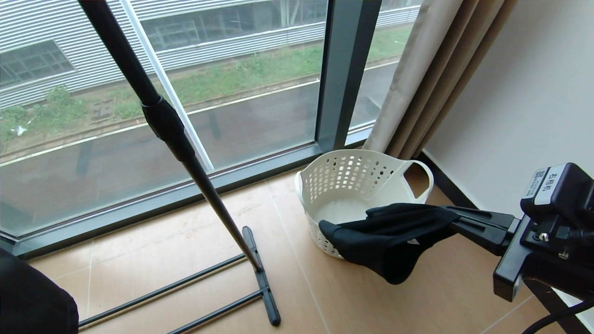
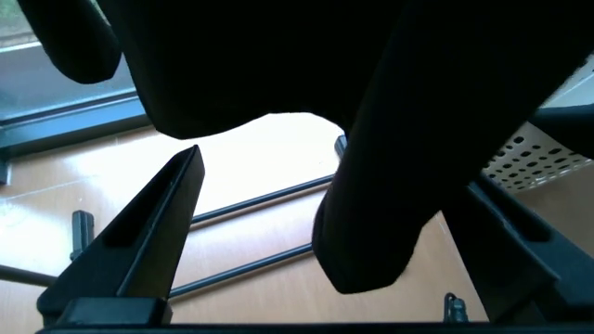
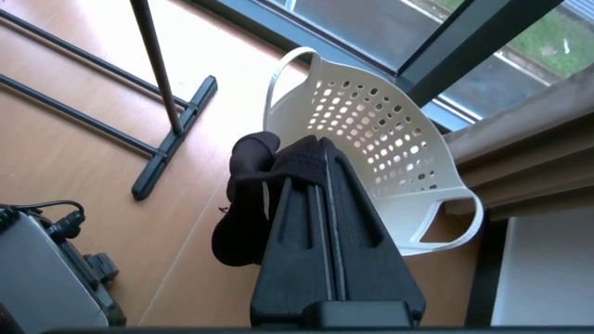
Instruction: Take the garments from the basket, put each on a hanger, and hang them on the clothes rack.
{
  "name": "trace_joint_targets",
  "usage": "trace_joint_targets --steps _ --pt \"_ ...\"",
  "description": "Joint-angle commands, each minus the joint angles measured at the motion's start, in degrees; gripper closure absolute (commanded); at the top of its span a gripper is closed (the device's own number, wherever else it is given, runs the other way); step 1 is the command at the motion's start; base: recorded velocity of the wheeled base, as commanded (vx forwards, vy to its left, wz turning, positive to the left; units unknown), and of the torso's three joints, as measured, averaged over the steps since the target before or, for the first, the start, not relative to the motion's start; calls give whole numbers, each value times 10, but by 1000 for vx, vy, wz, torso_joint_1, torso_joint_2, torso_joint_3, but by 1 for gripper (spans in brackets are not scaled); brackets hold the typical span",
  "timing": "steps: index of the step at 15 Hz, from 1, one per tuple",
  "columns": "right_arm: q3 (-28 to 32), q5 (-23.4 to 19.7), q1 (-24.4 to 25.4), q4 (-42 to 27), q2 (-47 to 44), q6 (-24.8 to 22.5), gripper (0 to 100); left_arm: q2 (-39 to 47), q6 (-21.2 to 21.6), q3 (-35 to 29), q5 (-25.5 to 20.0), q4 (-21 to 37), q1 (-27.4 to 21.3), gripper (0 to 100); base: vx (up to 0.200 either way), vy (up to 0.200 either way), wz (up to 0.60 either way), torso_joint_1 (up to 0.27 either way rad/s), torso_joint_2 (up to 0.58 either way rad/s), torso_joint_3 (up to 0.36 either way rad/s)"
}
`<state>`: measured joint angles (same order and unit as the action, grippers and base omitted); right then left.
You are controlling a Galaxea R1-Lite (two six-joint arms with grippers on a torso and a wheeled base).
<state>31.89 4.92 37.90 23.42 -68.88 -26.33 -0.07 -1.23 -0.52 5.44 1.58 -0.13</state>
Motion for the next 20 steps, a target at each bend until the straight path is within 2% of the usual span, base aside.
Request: trace_joint_targets --steps 1,9,20 --pt "0 0 1 2 -4 0 100 1 0 0 0 0 0 0 0 0 0 -2 2 203" --pt "1 2 0 5 -27 -1 100 1 0 0 0 0 0 0 0 0 0 10 -16 185" --pt "-9 1 0 16 -25 -1 100 1 0 0 0 0 0 0 0 0 0 137 -438 -98"
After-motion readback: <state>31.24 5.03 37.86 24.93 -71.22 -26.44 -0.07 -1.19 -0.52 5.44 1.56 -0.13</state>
